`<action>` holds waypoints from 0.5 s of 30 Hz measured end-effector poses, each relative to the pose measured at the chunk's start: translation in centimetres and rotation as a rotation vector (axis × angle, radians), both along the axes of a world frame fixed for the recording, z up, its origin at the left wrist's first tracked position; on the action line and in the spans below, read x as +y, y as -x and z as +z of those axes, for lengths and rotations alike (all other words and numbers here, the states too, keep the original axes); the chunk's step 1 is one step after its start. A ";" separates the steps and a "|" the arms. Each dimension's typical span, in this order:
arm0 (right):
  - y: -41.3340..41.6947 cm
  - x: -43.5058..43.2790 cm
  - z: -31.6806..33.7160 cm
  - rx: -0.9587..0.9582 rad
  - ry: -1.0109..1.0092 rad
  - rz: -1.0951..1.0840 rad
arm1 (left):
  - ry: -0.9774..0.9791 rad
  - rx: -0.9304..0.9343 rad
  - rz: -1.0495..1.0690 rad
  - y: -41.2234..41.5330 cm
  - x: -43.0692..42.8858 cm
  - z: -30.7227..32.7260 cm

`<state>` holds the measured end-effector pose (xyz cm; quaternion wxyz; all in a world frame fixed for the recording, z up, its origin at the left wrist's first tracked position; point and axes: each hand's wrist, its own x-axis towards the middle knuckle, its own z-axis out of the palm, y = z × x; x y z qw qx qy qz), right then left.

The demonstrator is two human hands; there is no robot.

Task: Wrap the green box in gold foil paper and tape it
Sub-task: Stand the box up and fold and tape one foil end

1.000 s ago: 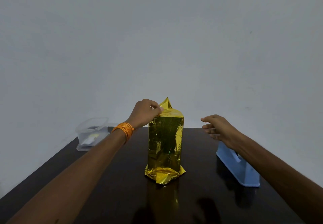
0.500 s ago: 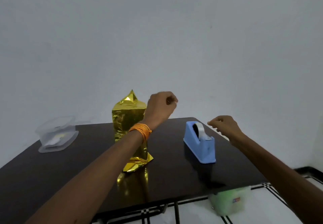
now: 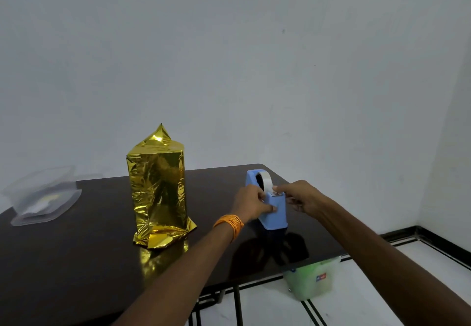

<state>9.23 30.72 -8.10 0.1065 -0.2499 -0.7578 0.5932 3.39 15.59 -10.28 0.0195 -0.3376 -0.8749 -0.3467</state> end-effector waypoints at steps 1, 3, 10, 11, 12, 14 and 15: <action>0.1 0.0 0.1 -0.005 -0.006 -0.006 | -0.021 0.005 0.003 0.0 0.0 -0.2; 0.4 -0.1 0.2 -0.003 -0.018 -0.015 | -0.059 0.001 0.005 0.2 0.0 -0.4; 1.4 -1.3 1.5 0.136 -0.200 -0.077 | -0.086 0.023 0.019 0.0 0.0 -0.7; 1.1 -1.5 1.6 0.149 -0.216 -0.083 | -0.085 0.031 0.025 -0.1 0.1 -0.8; 0.7 -1.6 1.5 0.163 -0.214 -0.086 | -0.085 0.038 0.034 -0.2 0.1 -0.9; -0.5 -1.5 1.2 0.174 -0.161 -0.099 | -0.095 0.044 0.044 -0.3 0.2 -0.9; -1.2 -1.5 0.9 0.173 -0.129 -0.101 | -0.098 0.047 0.048 -0.3 0.2 -0.9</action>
